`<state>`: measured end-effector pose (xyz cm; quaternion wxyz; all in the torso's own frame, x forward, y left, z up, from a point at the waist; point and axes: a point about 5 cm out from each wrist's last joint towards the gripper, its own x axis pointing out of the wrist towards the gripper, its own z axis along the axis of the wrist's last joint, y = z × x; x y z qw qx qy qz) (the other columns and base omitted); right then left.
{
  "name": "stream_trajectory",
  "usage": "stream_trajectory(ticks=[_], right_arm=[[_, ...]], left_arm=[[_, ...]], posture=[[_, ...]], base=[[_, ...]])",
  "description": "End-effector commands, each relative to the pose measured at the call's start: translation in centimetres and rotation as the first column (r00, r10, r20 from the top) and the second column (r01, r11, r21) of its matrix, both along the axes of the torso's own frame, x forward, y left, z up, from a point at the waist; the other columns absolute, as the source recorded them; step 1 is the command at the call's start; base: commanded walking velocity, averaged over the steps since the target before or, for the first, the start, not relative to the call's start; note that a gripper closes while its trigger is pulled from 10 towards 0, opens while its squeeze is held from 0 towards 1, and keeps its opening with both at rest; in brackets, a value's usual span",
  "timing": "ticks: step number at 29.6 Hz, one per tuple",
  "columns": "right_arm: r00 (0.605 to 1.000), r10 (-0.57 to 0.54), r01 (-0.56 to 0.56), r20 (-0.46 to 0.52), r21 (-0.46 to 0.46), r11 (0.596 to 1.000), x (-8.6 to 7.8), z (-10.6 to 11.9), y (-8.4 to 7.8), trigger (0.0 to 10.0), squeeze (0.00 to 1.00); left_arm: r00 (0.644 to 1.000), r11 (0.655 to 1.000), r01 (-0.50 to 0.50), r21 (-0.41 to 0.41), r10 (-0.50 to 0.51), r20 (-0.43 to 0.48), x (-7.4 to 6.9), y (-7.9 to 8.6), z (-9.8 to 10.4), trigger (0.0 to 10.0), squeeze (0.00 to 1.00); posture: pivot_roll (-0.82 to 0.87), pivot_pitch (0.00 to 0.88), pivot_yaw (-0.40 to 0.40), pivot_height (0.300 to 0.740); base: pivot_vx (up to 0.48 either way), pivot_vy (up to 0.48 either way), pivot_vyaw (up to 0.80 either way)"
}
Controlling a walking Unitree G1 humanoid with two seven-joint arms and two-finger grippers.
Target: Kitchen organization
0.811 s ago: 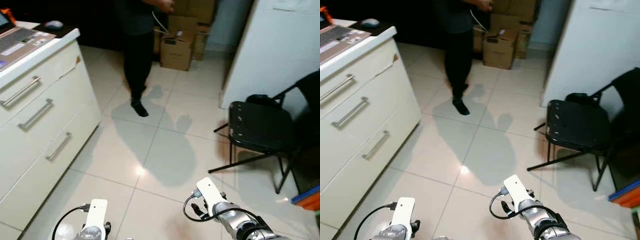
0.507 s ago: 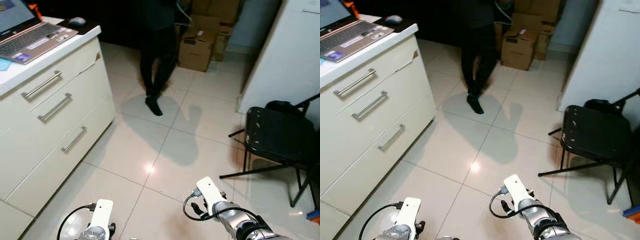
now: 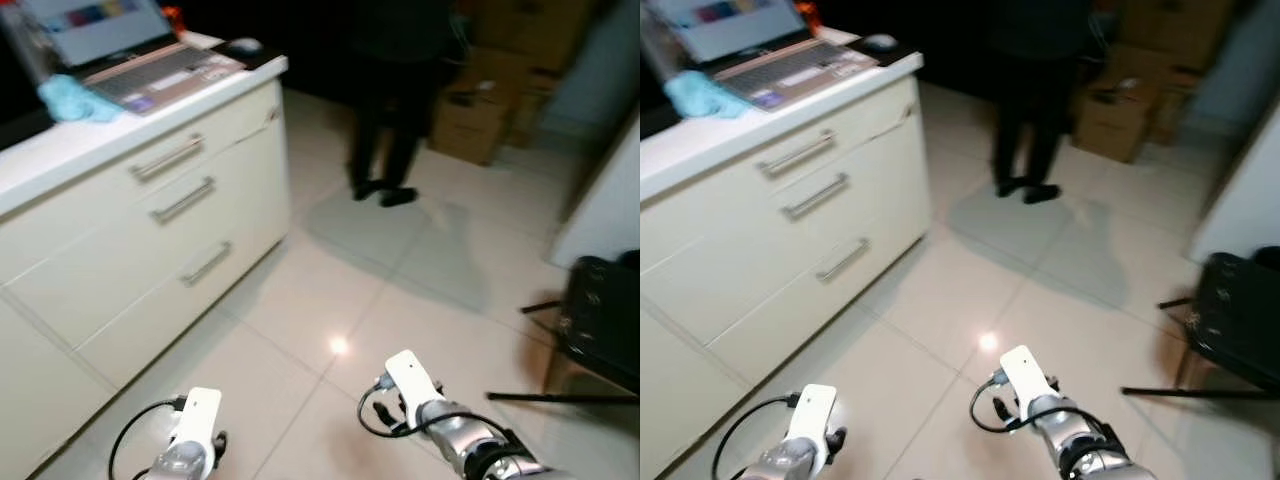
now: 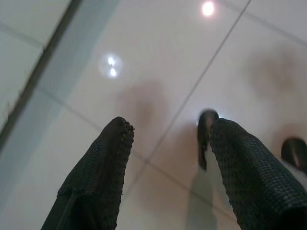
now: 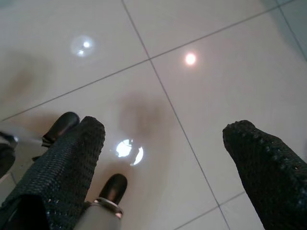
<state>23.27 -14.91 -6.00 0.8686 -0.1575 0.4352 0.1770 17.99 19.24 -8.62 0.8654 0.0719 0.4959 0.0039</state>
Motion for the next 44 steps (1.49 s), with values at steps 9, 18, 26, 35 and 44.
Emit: stream_trajectory(ticks=[9,18,26,35,44], right_arm=[[1.000,0.000,-0.001,0.005,0.011,1.000,0.37,0.24,0.25,10.0,0.00],[1.000,0.006,-0.006,0.007,0.007,1.000,0.51,0.33,0.23,10.0,0.00],[1.000,0.005,-0.005,0.009,0.007,1.000,0.57,0.37,0.20,10.0,0.00],[1.000,0.016,-0.016,0.010,0.001,1.000,0.63,0.41,0.20,10.0,0.00],[1.000,0.025,-0.025,0.009,-0.004,1.000,0.56,0.37,0.22,10.0,0.00]], left_arm=[[1.000,1.000,-0.006,0.020,0.006,-0.018,-0.27,0.61,-0.05,10.0,0.00],[0.999,0.999,-0.052,0.005,0.052,0.000,-0.12,1.01,0.09,10.0,0.00],[0.998,0.998,-0.054,0.023,0.053,0.030,0.13,1.10,0.26,10.0,0.00],[0.997,0.998,-0.055,0.017,0.054,0.054,0.60,1.33,0.54,10.0,0.00],[0.999,0.999,-0.042,0.003,0.042,0.018,-0.31,1.16,0.07,10.0,0.00]], posture=[[-0.08,0.000,0.020,0.740],[-0.08,0.000,0.016,0.740],[-0.08,0.000,0.017,0.740],[-0.08,0.000,0.015,0.740],[-0.08,0.000,0.016,0.740]], base=[[0.000,0.000,0.80],[0.000,0.000,0.80],[0.000,0.000,0.80],[0.000,0.000,0.80],[0.000,0.000,0.80]])
